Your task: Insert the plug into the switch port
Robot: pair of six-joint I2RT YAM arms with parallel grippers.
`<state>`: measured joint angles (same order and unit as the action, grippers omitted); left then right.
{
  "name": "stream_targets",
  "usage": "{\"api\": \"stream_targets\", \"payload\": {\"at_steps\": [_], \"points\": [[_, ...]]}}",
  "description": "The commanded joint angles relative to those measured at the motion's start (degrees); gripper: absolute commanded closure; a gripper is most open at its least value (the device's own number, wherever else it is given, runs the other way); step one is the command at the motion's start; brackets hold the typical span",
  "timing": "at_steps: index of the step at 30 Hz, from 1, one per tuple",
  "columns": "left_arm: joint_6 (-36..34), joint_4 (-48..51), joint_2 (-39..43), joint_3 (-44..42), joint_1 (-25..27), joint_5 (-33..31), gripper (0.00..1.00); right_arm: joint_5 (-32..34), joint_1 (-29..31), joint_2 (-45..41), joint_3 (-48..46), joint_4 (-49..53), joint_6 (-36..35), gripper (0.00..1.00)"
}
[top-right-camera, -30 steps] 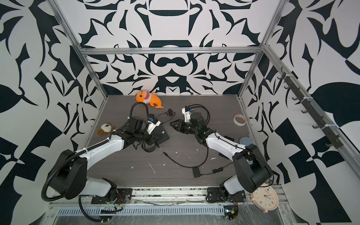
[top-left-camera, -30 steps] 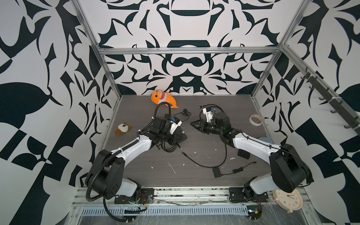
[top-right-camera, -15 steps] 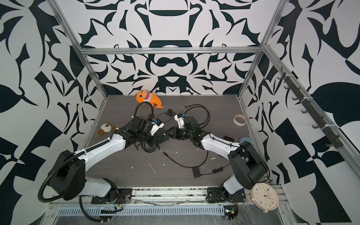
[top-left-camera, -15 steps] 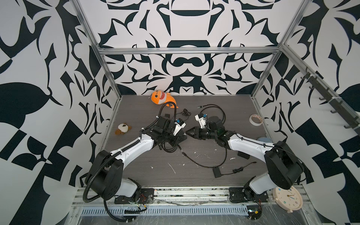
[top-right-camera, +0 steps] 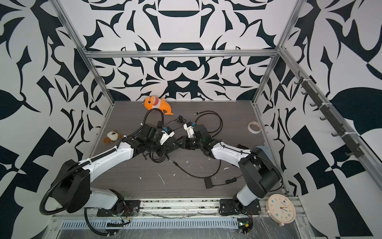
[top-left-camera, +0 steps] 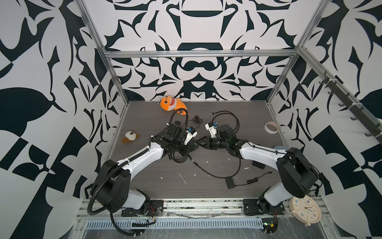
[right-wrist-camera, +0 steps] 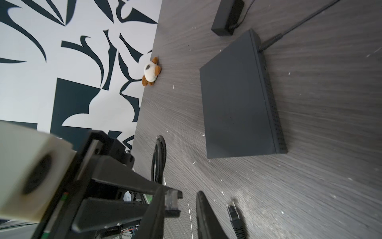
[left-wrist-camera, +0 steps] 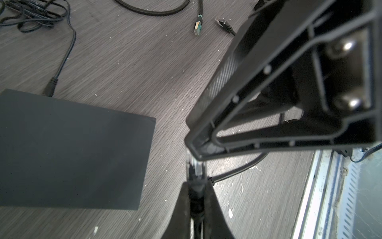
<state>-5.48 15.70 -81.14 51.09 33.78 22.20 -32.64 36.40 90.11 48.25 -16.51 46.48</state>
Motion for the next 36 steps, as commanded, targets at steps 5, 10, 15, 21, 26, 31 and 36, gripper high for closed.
{"api": "stream_targets", "payload": {"at_steps": [5, 10, 15, 21, 26, 31, 36], "points": [[-0.64, 0.26, 1.18, 1.26, 0.23, -0.02, 0.97, -1.93, 0.93, 0.91, 1.75, -5.16, 1.46, 0.89], [-0.01, -1.9, 2.45, -0.81, 0.23, -2.0, 0.83, -1.77, 0.91, 0.62, 0.21, -7.22, 3.57, 0.96], [0.64, -4.86, 3.97, -3.19, 0.15, -2.49, 0.76, -1.56, -0.14, 0.5, -1.53, -10.04, 6.5, 0.98], [0.91, -5.42, 3.89, -4.14, 0.15, -1.88, 0.81, -2.14, -0.34, 0.89, -1.75, -12.21, 8.42, 0.99], [1.29, -6.16, 3.54, -4.76, 0.15, -2.05, 0.74, -2.64, -0.35, 1.11, -2.09, -13.88, 9.56, 0.99], [2.03, -7.64, 3.49, -5.56, -0.11, -2.07, 0.78, -3.3, -0.31, 0.89, -2.29, -14.74, 10.24, 1.0], [3.85, -11.07, 5.56, -7.25, -1.42, -0.27, 0.77, -3.04, -0.42, 0.77, -2.55, -14.15, 9.95, 1.0]]}}
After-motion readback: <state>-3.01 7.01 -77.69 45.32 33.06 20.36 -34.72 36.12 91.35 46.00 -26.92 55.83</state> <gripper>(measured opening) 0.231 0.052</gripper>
